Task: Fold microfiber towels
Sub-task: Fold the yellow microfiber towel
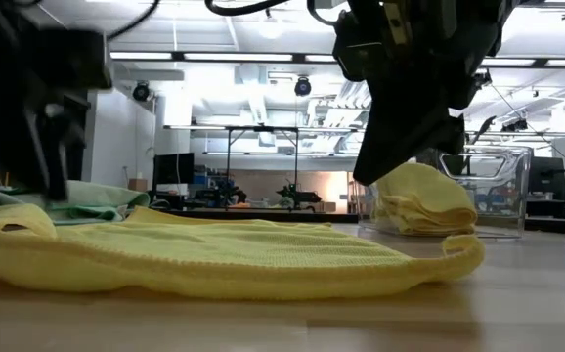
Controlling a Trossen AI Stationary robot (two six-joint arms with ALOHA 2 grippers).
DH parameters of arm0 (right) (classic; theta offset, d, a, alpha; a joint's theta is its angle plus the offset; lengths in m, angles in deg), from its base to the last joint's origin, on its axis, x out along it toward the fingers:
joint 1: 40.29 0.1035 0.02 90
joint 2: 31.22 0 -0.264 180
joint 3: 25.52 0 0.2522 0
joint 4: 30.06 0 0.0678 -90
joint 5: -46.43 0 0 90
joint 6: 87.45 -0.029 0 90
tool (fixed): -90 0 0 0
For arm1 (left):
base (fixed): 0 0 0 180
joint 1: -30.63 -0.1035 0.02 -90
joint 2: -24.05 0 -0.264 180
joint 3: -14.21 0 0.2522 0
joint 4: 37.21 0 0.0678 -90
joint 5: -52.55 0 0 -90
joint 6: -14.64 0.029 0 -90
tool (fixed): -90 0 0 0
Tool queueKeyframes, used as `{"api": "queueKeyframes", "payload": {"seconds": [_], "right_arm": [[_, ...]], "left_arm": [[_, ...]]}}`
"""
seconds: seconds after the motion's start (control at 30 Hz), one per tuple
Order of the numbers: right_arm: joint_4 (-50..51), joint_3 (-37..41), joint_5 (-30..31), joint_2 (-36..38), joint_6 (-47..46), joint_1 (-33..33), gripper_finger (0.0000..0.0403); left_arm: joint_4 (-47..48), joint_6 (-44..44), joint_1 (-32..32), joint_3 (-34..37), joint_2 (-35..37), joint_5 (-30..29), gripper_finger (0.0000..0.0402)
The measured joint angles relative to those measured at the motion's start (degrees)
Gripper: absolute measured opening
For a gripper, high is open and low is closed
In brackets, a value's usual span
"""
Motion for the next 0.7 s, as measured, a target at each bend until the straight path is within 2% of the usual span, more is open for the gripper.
{"api": "queueKeyframes", "payload": {"seconds": [0.1,0.23,0.4,0.7], "right_arm": [[-0.21,0.0,0.0,0.0,0.3,-0.16,0.0],[-0.27,-0.01,0.0,0.0,0.31,-0.18,0.0],[-0.21,-0.02,0.0,0.02,0.3,-0.18,0.0],[-0.47,-0.02,0.09,0.07,0.17,-0.18,0.0]], "left_arm": [[-0.2,-3.06,-0.03,0.0,-3.95,0.01,0.0162],[-2.35,-2.88,0.12,-0.03,-7.0,1.8,0.0152],[-5.02,1.09,1.42,-0.52,-7.34,5.76,0.0145],[-5.36,11.16,4.56,-5.02,-6.7,6.1,0.0145]]}}
